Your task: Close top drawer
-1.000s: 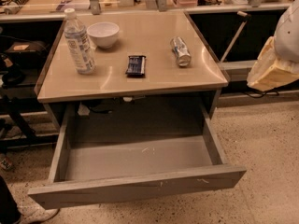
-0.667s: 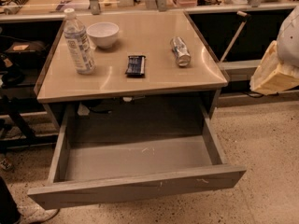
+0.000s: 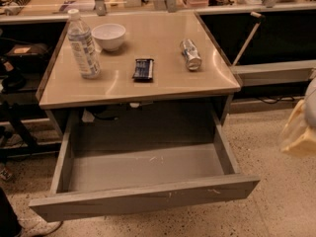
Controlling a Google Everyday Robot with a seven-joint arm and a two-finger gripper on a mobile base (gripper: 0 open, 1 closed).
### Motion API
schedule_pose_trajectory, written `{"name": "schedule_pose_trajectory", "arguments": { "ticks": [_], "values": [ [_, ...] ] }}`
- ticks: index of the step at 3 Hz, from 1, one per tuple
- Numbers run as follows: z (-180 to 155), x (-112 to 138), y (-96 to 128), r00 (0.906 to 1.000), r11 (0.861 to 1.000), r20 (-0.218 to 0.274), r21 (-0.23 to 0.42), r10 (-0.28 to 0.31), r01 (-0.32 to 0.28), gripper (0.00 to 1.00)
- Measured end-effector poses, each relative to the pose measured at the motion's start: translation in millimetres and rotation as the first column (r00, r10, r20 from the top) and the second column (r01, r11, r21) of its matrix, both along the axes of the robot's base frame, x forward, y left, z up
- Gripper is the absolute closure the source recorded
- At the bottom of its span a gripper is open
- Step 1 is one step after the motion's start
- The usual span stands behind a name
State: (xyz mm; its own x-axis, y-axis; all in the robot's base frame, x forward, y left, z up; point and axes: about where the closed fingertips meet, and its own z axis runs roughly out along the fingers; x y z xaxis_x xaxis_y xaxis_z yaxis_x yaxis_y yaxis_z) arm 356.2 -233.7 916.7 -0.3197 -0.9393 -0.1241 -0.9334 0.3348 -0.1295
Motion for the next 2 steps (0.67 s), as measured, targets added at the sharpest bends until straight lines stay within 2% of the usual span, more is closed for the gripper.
{"name": "schedule_pose_trajectory", "arguments": {
  "ticks": [1, 2],
  "values": [
    [-41.4, -35.1, 0.2, 0.9935, 1.0, -0.113, 0.006, -0.01, 0.011, 1.0],
    [-41.5, -35.2, 0.2, 0.9935, 1.0, -0.113, 0.006, -0.01, 0.011, 1.0]
  ]
}}
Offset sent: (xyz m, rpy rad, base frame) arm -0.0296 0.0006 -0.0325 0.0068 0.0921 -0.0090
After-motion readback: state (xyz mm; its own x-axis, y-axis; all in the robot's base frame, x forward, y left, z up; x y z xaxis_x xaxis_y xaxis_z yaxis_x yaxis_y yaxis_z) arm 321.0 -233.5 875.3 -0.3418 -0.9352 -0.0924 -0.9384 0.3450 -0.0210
